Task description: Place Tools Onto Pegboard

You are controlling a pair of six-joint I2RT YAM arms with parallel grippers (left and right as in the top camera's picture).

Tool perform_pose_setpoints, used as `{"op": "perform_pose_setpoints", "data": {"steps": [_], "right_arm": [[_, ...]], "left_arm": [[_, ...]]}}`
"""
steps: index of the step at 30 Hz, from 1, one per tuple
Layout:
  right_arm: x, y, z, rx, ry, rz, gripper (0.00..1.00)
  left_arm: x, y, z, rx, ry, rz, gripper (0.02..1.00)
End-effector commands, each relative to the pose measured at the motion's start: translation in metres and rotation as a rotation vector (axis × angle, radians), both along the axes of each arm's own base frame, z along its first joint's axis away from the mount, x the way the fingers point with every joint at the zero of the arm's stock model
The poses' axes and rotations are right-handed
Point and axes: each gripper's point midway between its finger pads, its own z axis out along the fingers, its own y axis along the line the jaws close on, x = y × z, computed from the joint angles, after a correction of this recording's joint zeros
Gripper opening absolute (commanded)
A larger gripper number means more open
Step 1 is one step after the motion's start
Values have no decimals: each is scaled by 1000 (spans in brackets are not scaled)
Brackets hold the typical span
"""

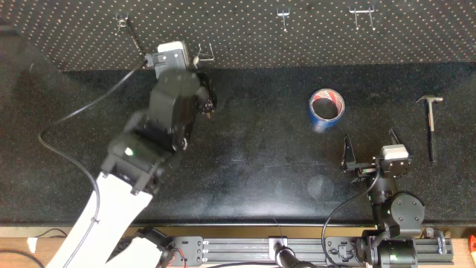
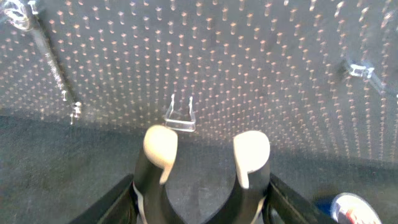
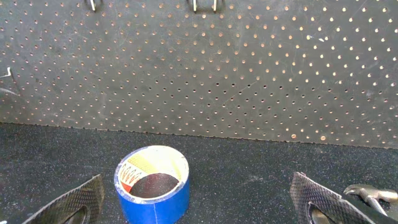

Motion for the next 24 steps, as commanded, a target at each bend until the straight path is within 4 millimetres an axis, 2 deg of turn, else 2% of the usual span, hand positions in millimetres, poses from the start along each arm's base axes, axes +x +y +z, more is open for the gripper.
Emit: {"op": "perform_pose_setpoints", "data": {"steps": [1, 2, 3, 6, 9, 11, 15, 18, 24], "right_arm": [[0, 1, -1, -14, 0, 6, 978], [0, 1, -1, -14, 0, 6, 978], [0, 1, -1, -14, 0, 6, 978], [0, 1, -1, -14, 0, 6, 978], [0, 1, -1, -14, 0, 6, 978], [0, 1, -1, -14, 0, 6, 978], [0, 1, -1, -14, 0, 6, 978], [0, 1, -1, -14, 0, 6, 978], [0, 1, -1, -14, 0, 6, 978]], "left_arm": [[34, 18, 1, 191, -244, 101, 29], [40, 19, 4, 187, -271, 126, 27], [55, 21, 7, 165, -315, 162, 29], [86, 28, 4, 124, -388, 215, 29], [101, 33, 4, 96, -436, 236, 29], [111, 30, 7, 63, -485, 223, 29], [122, 20, 1, 38, -513, 190, 29], [128, 12, -15, 45, -481, 152, 29], [131, 9, -53, 97, -362, 125, 27]]}}
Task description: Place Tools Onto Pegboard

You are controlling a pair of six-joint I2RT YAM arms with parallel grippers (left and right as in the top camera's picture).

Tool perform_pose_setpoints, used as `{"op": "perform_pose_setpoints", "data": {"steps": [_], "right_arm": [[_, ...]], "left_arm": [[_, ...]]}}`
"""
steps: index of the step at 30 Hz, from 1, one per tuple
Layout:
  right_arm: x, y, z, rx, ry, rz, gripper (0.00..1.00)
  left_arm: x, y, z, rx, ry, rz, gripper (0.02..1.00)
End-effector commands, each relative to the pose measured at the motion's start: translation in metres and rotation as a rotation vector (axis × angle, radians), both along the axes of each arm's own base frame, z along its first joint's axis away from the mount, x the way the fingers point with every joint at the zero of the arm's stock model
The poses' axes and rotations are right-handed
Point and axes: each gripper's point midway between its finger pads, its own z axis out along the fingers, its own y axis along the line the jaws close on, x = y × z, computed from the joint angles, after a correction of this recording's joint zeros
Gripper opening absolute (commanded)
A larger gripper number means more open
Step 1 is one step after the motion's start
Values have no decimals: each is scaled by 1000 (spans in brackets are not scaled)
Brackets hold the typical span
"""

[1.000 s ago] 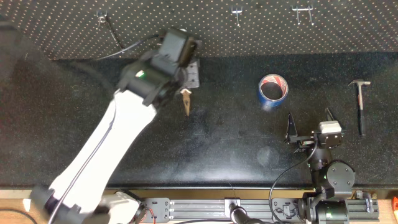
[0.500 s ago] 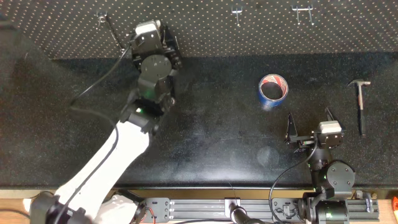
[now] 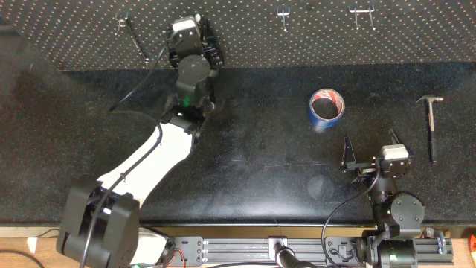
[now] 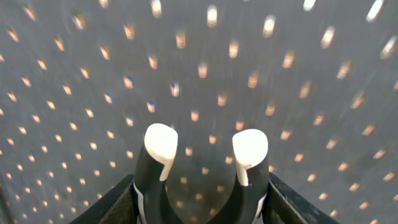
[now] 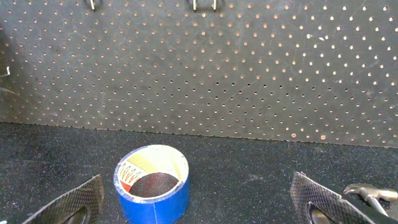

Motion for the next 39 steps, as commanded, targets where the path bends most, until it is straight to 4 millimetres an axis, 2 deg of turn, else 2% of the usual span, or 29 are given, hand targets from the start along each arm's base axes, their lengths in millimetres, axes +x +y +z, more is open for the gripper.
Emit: {"op": "perform_pose_setpoints", "data": {"steps": [1, 18, 19, 20, 22, 23, 25, 27, 28, 30, 34, 36, 39], "right_arm": [[0, 1, -1, -14, -1, 6, 978], [0, 1, -1, -14, -1, 6, 978], [0, 1, -1, -14, -1, 6, 978], [0, 1, -1, -14, -1, 6, 978], [0, 1, -1, -14, -2, 6, 978], [0, 1, -1, -14, -1, 6, 978], [0, 1, -1, -14, -1, 6, 978], [0, 1, -1, -14, -2, 6, 978], [0, 1, -1, -14, -1, 6, 978], [0, 1, -1, -14, -1, 6, 976], [0, 1, -1, -14, -1, 6, 978], [0, 1, -1, -14, -1, 6, 978], [0, 1, -1, -14, -1, 6, 978]], "left_arm": [[3, 0, -9, 22, 44, -12, 29], [15, -5, -82, 51, 205, -53, 29], [16, -8, -87, 47, 216, -76, 251], [16, -12, -91, 42, 225, -101, 564], [14, -13, -97, 47, 250, -111, 728], [12, -13, -101, 51, 269, -116, 961], [11, -12, -103, 54, 280, -115, 996], [10, -13, -87, 45, 249, -119, 996], [7, -16, -69, 32, 220, -138, 996], [-10, -12, -55, 39, 258, -149, 996], [-54, -2, -49, 64, 400, -184, 996], [-76, 5, -51, 66, 419, -190, 996], [-128, 35, -65, 4, 370, -211, 996]]}}
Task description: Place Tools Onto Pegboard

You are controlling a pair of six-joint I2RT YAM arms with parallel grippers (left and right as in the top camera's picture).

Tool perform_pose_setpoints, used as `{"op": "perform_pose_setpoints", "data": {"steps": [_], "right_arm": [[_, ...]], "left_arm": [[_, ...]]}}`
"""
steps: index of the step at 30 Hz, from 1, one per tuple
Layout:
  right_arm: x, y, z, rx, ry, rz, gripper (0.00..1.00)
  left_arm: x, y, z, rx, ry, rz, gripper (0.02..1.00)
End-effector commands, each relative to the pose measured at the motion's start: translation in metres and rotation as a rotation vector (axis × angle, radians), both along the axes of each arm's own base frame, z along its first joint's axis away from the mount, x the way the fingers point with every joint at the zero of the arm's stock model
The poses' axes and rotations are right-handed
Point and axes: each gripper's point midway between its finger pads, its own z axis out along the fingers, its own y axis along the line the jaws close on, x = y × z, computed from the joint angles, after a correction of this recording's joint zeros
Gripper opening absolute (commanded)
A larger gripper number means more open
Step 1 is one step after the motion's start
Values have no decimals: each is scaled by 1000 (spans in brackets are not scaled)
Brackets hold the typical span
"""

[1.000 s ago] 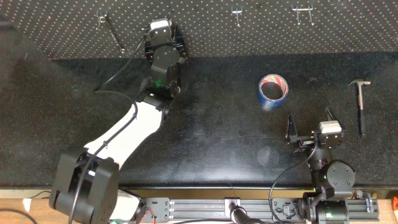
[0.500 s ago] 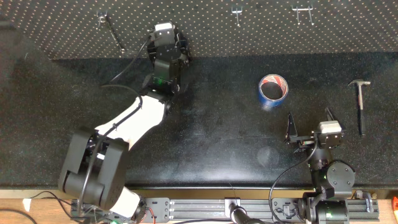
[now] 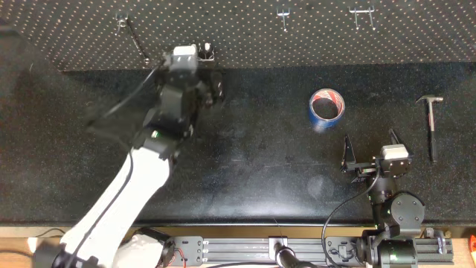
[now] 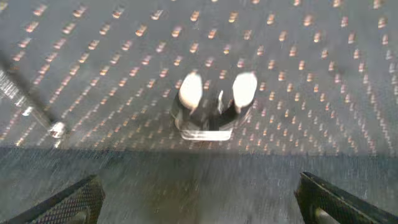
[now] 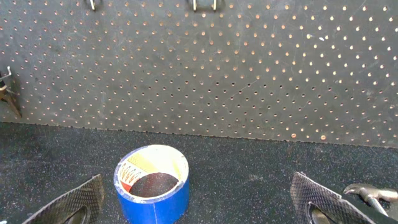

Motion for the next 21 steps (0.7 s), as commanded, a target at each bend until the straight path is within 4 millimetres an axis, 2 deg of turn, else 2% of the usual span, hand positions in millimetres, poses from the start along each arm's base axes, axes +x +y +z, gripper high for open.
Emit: {"op": "perform_pose_setpoints", "data": {"steps": [1, 4, 6, 14, 18, 21], "right_arm": [[0, 1, -1, -14, -2, 6, 978], [0, 1, -1, -14, -2, 6, 978], [0, 1, -1, -14, -2, 6, 978], [0, 1, -1, -14, -2, 6, 978], [0, 1, -1, -14, -2, 6, 978], [0, 1, -1, -14, -2, 6, 978]], "left_arm": [[-62, 40, -14, -112, -84, -21, 996], [-93, 84, -15, -152, -219, 67, 996], [-110, 99, -20, -150, -295, 111, 996], [-130, 103, -23, -151, -464, 119, 996], [-133, 107, -17, -136, -499, 137, 996], [-139, 107, -27, -110, -459, 132, 996]]}}
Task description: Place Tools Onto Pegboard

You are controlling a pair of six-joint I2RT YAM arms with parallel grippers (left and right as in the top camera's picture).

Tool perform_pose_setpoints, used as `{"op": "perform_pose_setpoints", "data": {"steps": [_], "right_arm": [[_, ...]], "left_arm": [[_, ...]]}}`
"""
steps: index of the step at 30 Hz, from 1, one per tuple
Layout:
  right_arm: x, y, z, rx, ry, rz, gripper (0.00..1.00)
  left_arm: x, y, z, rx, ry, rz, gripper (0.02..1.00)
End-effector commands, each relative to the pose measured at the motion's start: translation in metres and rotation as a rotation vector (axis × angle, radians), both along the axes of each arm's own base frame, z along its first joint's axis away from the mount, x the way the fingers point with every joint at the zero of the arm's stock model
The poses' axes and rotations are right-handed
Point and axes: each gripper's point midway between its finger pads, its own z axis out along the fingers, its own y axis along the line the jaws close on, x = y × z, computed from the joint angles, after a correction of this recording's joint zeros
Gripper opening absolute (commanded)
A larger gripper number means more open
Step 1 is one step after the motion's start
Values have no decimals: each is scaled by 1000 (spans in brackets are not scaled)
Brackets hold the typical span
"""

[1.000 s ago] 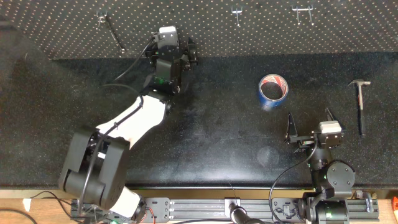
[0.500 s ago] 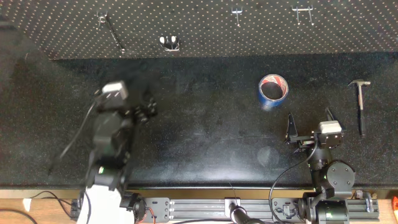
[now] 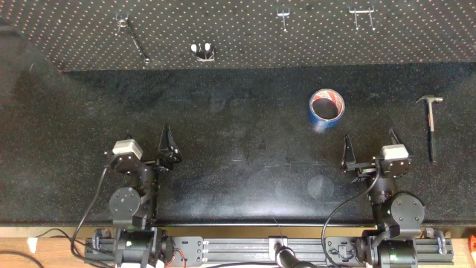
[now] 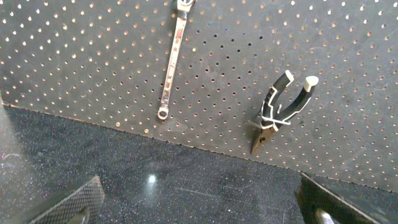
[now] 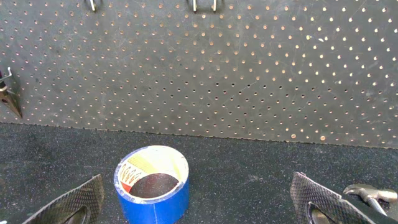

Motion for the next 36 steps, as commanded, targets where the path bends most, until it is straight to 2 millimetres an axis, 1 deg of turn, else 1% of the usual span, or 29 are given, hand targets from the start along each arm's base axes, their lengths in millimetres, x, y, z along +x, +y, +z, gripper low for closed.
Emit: {"op": "perform_pose_setpoints", "data": {"steps": [1, 4, 6, 8, 10, 20, 23, 36], "right_arm": [[0, 1, -2, -14, 0, 6, 978], [0, 1, -2, -14, 0, 6, 978], [0, 1, -2, -14, 0, 6, 978], [0, 1, -2, -14, 0, 6, 978], [0, 1, -2, -14, 0, 6, 978], [0, 1, -2, -14, 0, 6, 978], [0, 1, -2, -14, 0, 6, 978], [0, 1, -2, -14, 0, 6, 978]], "left_arm": [[-7, 3, -10, 36, 34, 14, 996], [-10, 1, -22, 76, 85, -1, 996], [-15, 2, -27, 94, 103, -2, 996], [-16, -6, -18, 162, 63, -49, 996], [-17, -7, -10, 165, 28, -53, 996], [-17, -7, -10, 160, 27, -54, 996], [-18, 0, -10, 160, 29, -27, 996], [-18, -1, -10, 160, 30, -29, 996]]}}
